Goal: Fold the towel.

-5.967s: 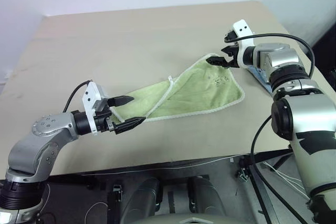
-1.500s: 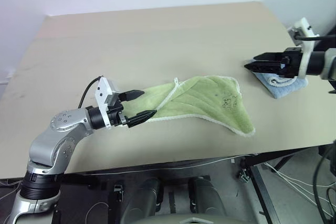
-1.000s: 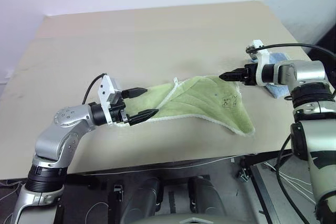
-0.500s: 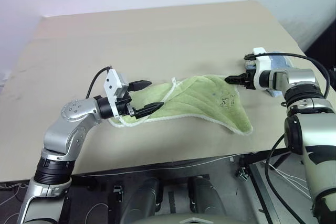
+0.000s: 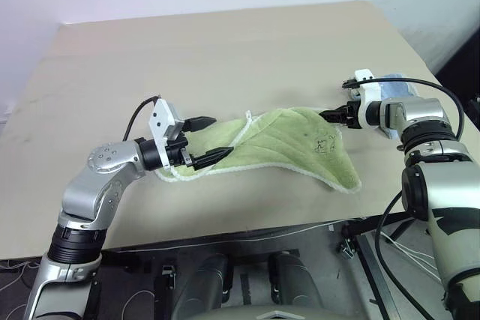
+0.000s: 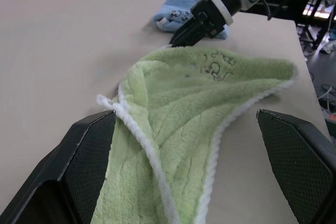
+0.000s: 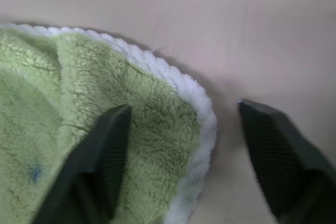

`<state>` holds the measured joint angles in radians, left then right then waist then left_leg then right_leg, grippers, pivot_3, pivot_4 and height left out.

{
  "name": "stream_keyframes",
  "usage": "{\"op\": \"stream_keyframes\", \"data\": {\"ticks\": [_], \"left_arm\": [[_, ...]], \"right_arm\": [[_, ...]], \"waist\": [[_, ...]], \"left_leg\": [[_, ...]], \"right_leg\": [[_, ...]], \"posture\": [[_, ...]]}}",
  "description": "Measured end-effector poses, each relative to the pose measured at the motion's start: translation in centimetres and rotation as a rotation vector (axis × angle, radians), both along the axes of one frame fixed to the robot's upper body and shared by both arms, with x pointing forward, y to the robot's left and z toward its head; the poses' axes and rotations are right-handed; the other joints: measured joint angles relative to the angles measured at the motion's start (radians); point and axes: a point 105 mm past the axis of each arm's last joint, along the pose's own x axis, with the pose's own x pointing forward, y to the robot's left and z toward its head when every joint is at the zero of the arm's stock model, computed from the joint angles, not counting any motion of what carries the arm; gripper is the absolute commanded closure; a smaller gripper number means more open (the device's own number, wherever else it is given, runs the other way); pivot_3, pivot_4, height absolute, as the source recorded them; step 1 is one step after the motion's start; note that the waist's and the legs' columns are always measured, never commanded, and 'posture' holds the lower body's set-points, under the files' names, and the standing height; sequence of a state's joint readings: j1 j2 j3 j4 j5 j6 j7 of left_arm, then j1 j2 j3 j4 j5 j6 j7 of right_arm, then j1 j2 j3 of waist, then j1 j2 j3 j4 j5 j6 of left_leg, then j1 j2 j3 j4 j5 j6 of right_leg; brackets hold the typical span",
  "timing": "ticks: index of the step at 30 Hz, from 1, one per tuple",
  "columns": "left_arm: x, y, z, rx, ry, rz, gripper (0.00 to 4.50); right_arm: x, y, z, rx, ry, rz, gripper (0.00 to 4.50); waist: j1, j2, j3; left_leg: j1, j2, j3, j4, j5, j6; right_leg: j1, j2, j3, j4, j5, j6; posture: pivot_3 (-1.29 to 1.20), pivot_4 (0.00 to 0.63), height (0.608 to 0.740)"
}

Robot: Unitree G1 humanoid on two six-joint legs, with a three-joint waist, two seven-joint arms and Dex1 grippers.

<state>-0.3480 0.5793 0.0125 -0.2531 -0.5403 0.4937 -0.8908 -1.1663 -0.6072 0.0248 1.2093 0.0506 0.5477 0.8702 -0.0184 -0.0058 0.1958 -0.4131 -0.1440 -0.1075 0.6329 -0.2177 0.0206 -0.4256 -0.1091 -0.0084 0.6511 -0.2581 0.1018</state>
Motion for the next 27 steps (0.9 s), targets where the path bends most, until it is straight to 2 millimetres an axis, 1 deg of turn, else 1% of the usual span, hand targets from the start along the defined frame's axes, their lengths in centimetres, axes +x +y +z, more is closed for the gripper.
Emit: {"op": "stream_keyframes", "data": {"ticks": [7,15,17,18,21,22,25,27], "left_arm": [[-0.5,0.3,-1.0,0.003,0.028,0.015,0.0],[-0.7,1.2,-1.6,0.014,0.023,0.017,0.0],[-0.7,1.5,-1.7,0.01,0.025,0.028,0.0],[-0.7,1.7,-1.8,0.007,0.026,0.038,0.0],[-0.4,2.5,-1.9,0.001,0.028,0.078,0.0],[-0.2,2.8,-1.9,0.001,0.027,0.097,0.0],[0.2,3.7,-2.2,0.01,0.038,0.135,0.0],[0.5,4.4,-2.2,0.015,0.037,0.16,0.0]], "right_arm": [[-0.2,-0.4,-0.4,0.044,0.019,-0.045,4.48],[0.0,-0.4,-0.3,0.029,0.002,-0.037,4.48],[0.1,-0.3,0.1,0.027,-0.019,-0.018,4.48],[0.2,-0.1,0.7,0.026,-0.047,0.015,4.48],[0.4,0.5,3.3,0.015,-0.139,0.11,4.48],[0.5,0.5,5.0,0.01,-0.184,0.135,4.48],[0.6,0.9,8.9,0.007,-0.299,0.179,4.48],[0.3,1.6,11.1,0.029,-0.368,0.219,4.48]], "waist": [[0.001,0.0,0.0],[0.001,0.0,0.0],[0.0,0.0,0.0],[-0.001,0.0,0.0],[0.0,0.0,0.0],[0.001,0.0,0.0],[0.001,0.0,0.0],[0.002,0.0,0.0]], "left_leg": [[0.0,0.0,0.0,0.0,0.0,0.0],[0.0,0.0,0.0,0.0,0.0,0.0],[0.0,0.0,0.0,0.0,0.0,0.0],[0.0,0.0,0.0,0.0,0.0,0.0],[0.0,0.0,0.001,0.0,0.0,0.0],[0.0,0.0,0.001,0.0,0.0,0.0],[0.0,0.0,0.001,0.0,0.0,0.0],[0.0,0.0,0.001,0.0,0.0,0.0]], "right_leg": [[0.0,0.0,0.0,0.0,0.0,0.0],[0.0,0.0,0.0,0.0,0.0,0.0],[0.0,0.0,0.0,0.0,0.0,0.0],[0.0,0.0,0.001,0.0,0.0,0.0],[-0.001,0.0,0.001,0.0,0.0,0.0],[-0.001,0.0,0.001,0.0,0.0,0.0],[-0.001,0.0,0.001,0.0,0.0,0.0],[-0.001,0.0,0.001,0.0,0.0,0.0]], "posture": [[0.0,0.15,0.74],[0.0,0.15,0.74],[0.0,0.15,0.74],[0.0,0.15,0.74],[0.0,0.15,0.74],[0.0,0.15,0.74],[0.0,0.15,0.74],[0.0,0.15,0.74]]}}
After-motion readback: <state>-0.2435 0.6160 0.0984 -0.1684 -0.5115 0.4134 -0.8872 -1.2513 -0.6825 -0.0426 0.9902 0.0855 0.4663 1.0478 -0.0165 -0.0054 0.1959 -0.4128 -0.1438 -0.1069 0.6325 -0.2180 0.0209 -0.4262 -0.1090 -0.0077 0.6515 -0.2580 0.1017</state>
